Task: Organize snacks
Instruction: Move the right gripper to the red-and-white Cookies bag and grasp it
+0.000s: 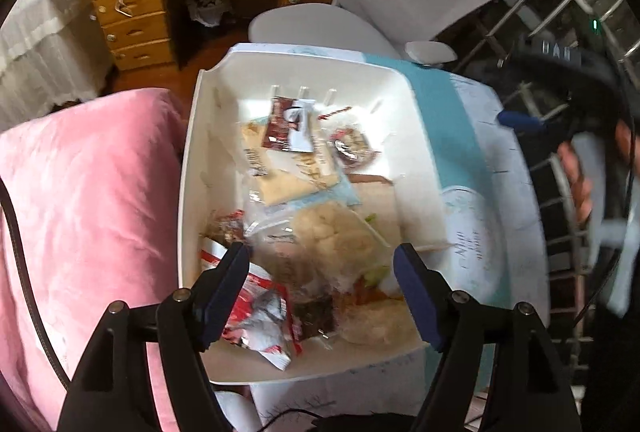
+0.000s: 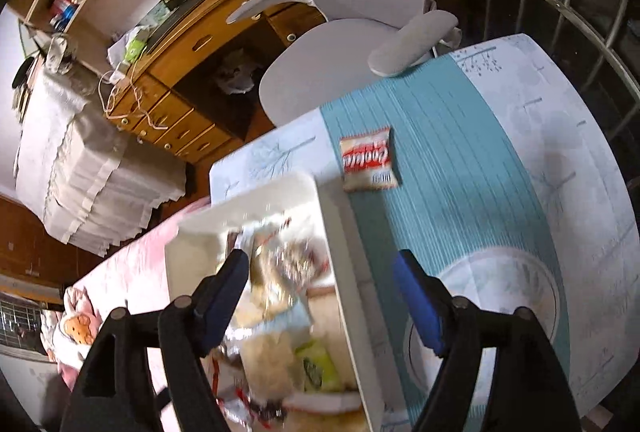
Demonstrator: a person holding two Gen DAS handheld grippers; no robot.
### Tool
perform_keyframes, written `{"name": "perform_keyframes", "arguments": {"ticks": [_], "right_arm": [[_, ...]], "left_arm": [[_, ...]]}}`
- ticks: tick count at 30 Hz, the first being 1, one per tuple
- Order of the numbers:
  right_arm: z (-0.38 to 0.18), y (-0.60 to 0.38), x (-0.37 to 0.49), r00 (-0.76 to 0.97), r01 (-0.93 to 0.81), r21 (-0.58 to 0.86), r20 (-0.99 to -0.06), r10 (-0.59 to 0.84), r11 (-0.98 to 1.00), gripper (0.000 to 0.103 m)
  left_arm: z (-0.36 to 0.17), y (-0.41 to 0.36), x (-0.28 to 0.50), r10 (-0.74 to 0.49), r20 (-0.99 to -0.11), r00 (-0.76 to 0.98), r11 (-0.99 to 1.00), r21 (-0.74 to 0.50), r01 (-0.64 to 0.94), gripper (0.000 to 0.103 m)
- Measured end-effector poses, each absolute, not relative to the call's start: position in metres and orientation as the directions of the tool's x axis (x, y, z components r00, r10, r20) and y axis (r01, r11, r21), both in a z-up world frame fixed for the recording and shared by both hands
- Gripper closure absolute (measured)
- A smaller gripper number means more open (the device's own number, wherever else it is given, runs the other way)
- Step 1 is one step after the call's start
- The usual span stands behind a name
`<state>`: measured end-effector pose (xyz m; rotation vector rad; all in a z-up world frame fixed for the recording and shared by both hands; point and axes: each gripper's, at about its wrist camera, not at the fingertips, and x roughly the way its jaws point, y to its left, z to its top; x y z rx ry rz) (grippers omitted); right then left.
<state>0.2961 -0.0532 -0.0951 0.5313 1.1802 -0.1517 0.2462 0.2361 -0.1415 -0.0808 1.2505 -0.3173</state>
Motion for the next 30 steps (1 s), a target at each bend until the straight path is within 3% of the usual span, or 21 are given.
{"name": "perform_keyframes", "arguments": {"ticks": [7,19,30], "right_arm": [[-0.125,-0.08,0.348,0.354,0.416,0.302,-0.923,0.154,0.858,0.026],[-0.206,-0.122,0.417,0.181,0.526,0.25,-0.967,0.18,0.813,0.026],[-0.248,-0.102,0.439,0.023,0.503,0.123,-0.991,0.129,0.855,0.026]], "left_arm": [[-0.165,0.222,0.252,-0.195,-0.94,0.28,0.975,-0.153,0.164,0.029],[-0.18,0.199,0.251,-0.224,-0.93,0.293,0.969,-0.181,0.167,0.029],[-0.177,0.204,0.253,-0.218,-0.927,0.304,0.974,-0.186,0.132,0.029]]}}
